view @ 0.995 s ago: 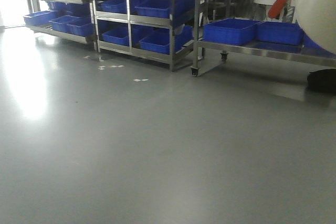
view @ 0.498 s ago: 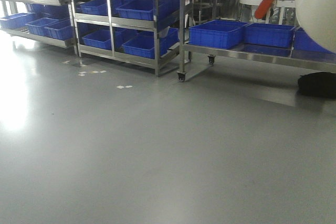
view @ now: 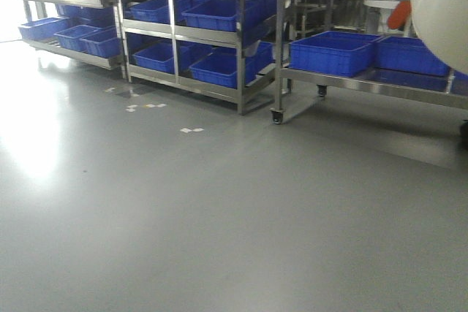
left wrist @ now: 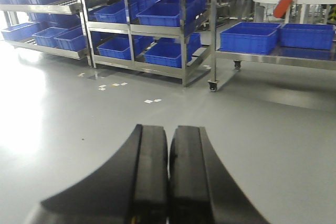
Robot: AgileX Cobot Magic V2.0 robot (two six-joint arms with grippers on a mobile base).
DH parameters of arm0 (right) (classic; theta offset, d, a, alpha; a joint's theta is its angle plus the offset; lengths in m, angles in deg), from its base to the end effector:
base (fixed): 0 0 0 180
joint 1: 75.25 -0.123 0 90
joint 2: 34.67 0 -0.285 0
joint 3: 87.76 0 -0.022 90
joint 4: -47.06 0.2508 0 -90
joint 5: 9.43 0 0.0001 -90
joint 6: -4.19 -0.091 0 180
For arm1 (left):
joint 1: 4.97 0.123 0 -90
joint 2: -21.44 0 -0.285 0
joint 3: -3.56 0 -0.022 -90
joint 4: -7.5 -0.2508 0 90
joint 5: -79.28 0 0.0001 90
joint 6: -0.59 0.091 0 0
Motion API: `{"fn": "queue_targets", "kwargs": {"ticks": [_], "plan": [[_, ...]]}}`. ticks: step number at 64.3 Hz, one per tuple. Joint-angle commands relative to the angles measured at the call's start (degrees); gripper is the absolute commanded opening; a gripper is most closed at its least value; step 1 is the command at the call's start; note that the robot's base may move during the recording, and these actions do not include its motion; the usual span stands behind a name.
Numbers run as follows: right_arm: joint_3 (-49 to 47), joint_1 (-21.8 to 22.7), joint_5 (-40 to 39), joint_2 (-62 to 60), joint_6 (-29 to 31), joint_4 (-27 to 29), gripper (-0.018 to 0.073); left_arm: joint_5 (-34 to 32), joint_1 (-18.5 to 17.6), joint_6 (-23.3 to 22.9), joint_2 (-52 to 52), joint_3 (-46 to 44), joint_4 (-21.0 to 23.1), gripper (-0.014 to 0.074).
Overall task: Move white bin to right shelf second layer
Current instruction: 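Drive past the crate racks carrying the bin in the right gripper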
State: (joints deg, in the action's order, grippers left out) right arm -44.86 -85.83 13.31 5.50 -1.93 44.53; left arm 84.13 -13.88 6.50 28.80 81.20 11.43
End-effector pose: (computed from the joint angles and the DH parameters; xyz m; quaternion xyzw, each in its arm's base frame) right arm 0.1144 0.0198 0.3341 -0.0421 0.7964 0.0687 0.5994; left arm 0.0555 -0.0092 0.2034 0.0691 0.7027 -0.0448 0.7067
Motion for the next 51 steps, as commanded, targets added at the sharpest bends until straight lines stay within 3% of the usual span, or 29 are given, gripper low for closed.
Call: {"fn": "queue_targets", "kwargs": {"ticks": [1,51], "plan": [[-1.90,0.29,-5.95,0.28,0.01,0.06,0.0056,-4.85,-0.41,-0.20,-0.80,2.11,0.31,0.0085],[-1.90,0.29,-5.95,0.28,0.01,0.06,0.0056,-4.85,-0.41,-0.20,-0.80,2.11,0.31,0.0085]]}}
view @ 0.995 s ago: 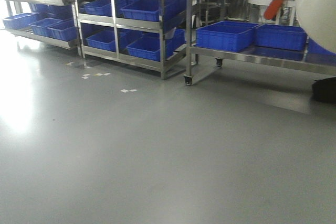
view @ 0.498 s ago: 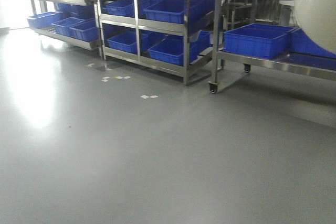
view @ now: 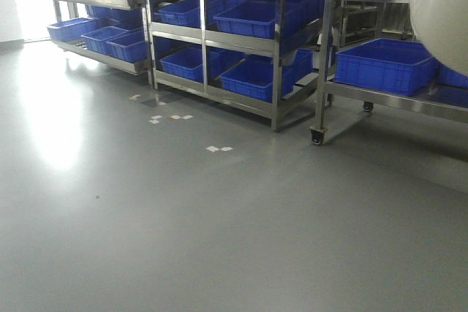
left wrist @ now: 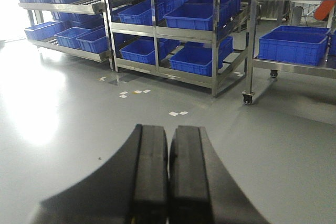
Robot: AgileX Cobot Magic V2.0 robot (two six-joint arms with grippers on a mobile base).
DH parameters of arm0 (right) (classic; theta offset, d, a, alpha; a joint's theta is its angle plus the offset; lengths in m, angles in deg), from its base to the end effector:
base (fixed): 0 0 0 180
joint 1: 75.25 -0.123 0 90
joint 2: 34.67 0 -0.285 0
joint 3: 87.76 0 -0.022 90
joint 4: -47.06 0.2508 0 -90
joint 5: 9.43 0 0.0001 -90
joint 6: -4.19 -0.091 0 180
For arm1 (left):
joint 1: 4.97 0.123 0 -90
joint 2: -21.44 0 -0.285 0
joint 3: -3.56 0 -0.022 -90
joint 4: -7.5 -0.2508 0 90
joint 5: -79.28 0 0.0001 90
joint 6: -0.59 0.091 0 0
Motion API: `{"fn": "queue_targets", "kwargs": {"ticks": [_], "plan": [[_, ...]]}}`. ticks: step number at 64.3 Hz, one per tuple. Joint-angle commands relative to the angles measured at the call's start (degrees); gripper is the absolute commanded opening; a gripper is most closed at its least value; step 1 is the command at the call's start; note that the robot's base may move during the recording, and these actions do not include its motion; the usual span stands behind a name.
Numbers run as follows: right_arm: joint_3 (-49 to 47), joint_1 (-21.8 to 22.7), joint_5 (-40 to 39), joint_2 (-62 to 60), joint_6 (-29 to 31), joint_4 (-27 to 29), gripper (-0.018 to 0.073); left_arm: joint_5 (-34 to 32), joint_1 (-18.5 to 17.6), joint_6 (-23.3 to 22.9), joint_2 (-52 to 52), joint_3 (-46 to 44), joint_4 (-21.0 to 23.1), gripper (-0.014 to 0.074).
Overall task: Move white bin to right shelf second layer
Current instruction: 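Drive past the crate racks carrying the bin in the right gripper, then turn toward the windows while holding the bin in the right gripper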
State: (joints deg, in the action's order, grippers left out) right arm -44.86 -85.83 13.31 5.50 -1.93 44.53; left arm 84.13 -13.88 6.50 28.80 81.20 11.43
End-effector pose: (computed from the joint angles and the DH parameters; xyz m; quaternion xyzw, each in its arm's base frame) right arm 0.1144 0.0198 0.3341 -0.0421 0.7964 0.0687 0.5994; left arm 0.0555 -0.0092 0.2034 0.0691 0.7027 -0.0448 0.7067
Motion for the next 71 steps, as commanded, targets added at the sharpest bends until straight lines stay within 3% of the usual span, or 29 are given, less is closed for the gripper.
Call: {"fn": "queue_targets", "kwargs": {"ticks": [1,71], "plan": [[-1.90,0.29,-5.95,0.28,0.01,0.06,0.0056,-4.85,-0.41,-0.20,-0.80,2.11,0.31,0.0085],[-1.90,0.29,-5.95,0.28,0.01,0.06,0.0056,-4.85,-0.41,-0.20,-0.80,2.11,0.31,0.0085]]}}
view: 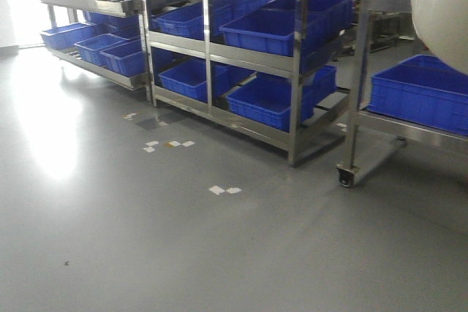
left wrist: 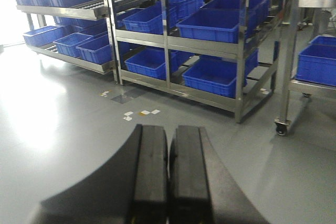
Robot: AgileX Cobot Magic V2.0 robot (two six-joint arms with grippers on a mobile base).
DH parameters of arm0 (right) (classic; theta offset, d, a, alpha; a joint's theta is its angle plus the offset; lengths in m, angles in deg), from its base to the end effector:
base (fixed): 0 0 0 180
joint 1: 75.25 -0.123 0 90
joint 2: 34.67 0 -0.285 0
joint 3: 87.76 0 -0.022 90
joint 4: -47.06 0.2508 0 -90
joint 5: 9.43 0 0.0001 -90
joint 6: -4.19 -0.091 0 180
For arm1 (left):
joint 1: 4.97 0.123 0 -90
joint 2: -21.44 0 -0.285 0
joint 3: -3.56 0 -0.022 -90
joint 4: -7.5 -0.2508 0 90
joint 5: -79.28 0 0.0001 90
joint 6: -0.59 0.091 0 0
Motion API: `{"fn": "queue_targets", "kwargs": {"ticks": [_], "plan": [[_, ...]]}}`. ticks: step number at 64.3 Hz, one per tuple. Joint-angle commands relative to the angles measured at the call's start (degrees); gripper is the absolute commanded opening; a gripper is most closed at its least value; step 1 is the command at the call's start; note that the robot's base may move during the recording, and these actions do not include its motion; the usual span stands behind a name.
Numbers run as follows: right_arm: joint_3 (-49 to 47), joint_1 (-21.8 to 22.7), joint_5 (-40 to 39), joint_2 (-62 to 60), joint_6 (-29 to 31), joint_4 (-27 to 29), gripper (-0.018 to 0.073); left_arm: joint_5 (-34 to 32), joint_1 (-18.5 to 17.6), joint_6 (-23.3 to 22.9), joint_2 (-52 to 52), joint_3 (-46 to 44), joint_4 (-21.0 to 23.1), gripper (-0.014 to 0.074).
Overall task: Move white bin to right shelf second layer
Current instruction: 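Turn toward the windows while holding the bin in the right gripper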
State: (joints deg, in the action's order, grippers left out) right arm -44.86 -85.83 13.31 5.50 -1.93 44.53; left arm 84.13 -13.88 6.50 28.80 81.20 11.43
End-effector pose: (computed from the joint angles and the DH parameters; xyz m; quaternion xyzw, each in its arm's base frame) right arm 0.1144 0.0198 0.3341 -0.0421 0.7964 0.0687 0.5994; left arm 0.0555 -0.0092 0.2034 0.0691 0.7027 -0.0448 0.7067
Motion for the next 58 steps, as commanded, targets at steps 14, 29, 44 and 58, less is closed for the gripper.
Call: {"fn": "queue_targets", "kwargs": {"ticks": [14,29,44,58], "plan": [[-1.90,0.29,-5.95,0.28,0.01,0.06,0.0056,-4.85,-0.41,-0.20,-0.80,2.11,0.31,0.0085],[-1.90,0.29,-5.95,0.28,0.01,0.06,0.0056,-4.85,-0.41,-0.20,-0.80,2.11,0.31,0.0085],[-1.90,0.29,-5.95,0.28,0.01,0.06,0.0056,-4.85,-0.41,-0.20,-0.80,2.11,0.31,0.0085],[-1.90,0.29,-5.95,0.28,0.01,0.06,0.0056,-4.85,-0.41,-0.20,-0.80,2.11,0.31,0.0085]]}}
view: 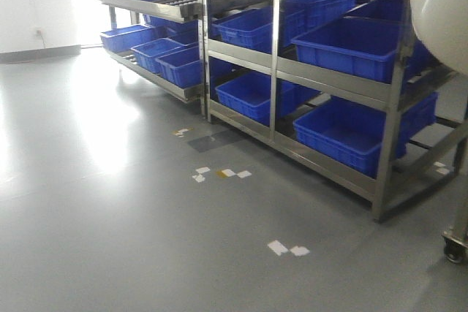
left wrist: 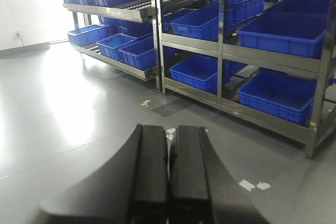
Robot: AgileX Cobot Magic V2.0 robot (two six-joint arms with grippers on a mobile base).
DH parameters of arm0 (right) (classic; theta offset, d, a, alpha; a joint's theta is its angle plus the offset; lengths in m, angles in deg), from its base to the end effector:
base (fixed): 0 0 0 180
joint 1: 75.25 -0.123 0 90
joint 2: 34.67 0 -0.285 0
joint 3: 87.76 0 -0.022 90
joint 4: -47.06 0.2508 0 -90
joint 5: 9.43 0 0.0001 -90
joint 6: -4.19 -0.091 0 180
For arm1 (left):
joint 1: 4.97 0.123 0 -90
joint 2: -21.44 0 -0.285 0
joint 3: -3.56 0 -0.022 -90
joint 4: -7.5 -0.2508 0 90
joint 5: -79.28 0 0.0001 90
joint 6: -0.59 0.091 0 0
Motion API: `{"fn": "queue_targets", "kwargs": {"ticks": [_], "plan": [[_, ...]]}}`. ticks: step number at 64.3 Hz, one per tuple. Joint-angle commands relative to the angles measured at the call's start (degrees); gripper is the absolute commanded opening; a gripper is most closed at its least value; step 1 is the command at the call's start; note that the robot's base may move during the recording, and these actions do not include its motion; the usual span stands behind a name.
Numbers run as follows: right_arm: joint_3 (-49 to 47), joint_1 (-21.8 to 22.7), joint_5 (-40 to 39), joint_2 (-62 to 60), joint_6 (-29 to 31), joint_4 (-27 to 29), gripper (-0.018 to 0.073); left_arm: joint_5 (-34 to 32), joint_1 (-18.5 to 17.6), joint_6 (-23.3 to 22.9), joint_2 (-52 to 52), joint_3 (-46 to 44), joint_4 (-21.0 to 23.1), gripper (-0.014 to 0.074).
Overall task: Move white bin to right shelf second layer
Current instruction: 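Turn toward the windows while holding the bin in the right gripper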
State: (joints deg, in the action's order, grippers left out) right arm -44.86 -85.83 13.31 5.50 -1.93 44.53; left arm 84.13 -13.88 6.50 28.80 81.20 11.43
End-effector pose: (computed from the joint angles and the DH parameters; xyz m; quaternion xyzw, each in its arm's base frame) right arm 0.1144 0.0198 0.3341 -0.0421 0.7964 0.0687 0.5994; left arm 0.0555 -0.0092 0.2034 0.0691 0.7027 -0.0448 0.7067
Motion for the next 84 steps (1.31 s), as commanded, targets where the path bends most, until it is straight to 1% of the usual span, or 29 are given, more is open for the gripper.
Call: {"fn": "queue_targets", "kwargs": {"ticks": [1,84], "plan": [[-1.90,0.29,-5.95,0.28,0.01,0.06,0.0056,-4.85,-0.41,-0.20,-0.80,2.11,0.31,0.0085],[-1.90,0.29,-5.95,0.28,0.01,0.06,0.0056,-4.85,-0.41,-0.20,-0.80,2.11,0.31,0.0085]]}}
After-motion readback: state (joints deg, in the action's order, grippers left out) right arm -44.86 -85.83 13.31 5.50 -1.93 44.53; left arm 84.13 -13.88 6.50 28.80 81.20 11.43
